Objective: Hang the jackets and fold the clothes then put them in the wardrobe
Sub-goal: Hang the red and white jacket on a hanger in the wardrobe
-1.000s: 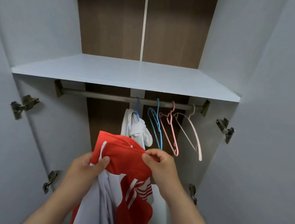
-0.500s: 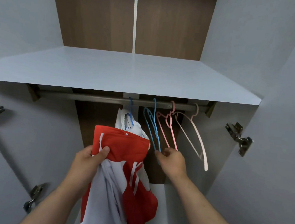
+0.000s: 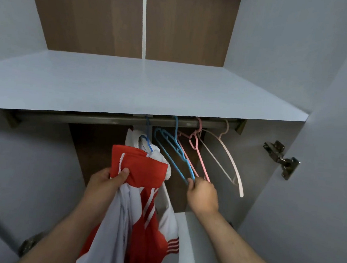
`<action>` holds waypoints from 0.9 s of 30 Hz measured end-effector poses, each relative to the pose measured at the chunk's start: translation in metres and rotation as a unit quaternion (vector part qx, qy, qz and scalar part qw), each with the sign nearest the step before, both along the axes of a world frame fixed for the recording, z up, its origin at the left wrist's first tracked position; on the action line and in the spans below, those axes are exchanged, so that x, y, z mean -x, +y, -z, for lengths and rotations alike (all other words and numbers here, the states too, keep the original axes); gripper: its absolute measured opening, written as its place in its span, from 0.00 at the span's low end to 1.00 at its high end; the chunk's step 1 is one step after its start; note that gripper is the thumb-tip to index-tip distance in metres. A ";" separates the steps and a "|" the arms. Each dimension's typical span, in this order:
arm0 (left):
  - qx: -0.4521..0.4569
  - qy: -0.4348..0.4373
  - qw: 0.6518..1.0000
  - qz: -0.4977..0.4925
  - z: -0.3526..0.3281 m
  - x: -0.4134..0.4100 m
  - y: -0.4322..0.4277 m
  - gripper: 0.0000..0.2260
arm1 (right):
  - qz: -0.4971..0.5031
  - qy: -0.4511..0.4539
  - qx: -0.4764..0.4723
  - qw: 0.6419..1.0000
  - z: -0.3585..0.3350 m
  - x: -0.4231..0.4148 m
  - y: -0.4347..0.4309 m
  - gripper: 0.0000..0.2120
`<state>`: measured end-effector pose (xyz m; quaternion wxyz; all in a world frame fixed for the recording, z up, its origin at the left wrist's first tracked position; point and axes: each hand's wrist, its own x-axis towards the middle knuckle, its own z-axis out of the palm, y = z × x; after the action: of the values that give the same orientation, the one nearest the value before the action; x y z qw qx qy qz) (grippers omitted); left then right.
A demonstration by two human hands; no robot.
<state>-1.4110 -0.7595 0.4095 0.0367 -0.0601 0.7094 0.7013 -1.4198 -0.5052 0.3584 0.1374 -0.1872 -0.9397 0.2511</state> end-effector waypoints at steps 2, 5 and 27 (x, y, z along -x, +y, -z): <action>0.007 0.000 1.000 0.027 -0.002 0.006 -0.005 0.16 | 0.008 0.025 -0.018 0.999 -0.006 -0.004 -0.002 0.15; 0.015 0.007 0.998 0.062 -0.003 0.013 -0.007 0.16 | 0.008 0.060 -0.016 0.998 -0.013 -0.013 -0.004 0.14; -0.042 0.036 0.980 0.194 0.023 0.045 0.021 0.09 | 0.049 0.142 0.258 0.954 -0.031 -0.050 -0.010 0.10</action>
<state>-1.4562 -0.7385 0.3863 0.1489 0.1050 0.6783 0.7118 -1.3702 -0.5157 0.3897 0.2285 -0.2245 -0.8035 0.5018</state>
